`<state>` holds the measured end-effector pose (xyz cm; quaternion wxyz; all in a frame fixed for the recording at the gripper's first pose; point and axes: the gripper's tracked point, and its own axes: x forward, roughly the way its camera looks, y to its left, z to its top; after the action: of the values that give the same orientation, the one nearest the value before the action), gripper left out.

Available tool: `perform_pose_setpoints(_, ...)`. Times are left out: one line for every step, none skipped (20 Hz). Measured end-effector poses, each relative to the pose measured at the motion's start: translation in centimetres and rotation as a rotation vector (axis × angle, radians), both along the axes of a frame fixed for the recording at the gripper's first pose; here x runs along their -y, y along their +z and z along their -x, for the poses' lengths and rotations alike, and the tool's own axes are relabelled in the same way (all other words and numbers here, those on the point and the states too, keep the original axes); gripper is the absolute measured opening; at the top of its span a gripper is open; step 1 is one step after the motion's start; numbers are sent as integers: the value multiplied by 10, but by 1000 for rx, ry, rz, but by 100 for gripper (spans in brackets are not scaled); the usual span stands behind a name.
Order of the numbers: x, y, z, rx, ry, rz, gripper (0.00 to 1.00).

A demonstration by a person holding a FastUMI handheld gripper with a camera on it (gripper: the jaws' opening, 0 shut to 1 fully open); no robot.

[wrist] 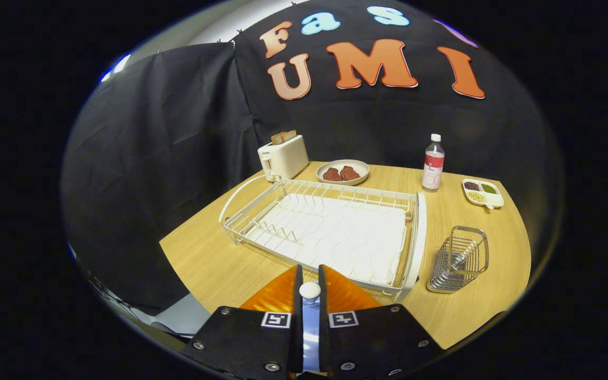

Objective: Take the plate from the dish rack, then take the spoon from the basket and place it into the plate.

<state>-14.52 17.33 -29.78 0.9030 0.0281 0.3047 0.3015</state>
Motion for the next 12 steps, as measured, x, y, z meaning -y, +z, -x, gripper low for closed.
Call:
perform_pose_setpoints(0, -3, 2, -4, 3, 5, 12)
perform_pose_setpoints(0, -2, 3, -1, 5, -3, 12)
perform_pose_setpoints(2, -3, 4, -8, 5, -6, 12)
perform_pose_setpoints(3, -4, 7, -15, 7, -12, 12)
perform_pose_setpoints(5, -7, 9, -23, 14, -8, 12)
perform_pose_setpoints(8, -9, 13, -34, 21, -7, 12)
perform_pose_setpoints(12, -12, 16, -46, 24, -5, 12)
perform_pose_setpoints(17, -15, 21, -63, 25, -8, 12)
perform_pose_setpoints(20, -19, 24, -84, 25, -10, 12)
perform_pose_setpoints(26, -30, 30, -122, 26, 2, 13)
perform_pose_setpoints(32, -41, 38, -164, 24, 17, 13)
perform_pose_setpoints(36, -51, 43, -190, 18, 36, 14)
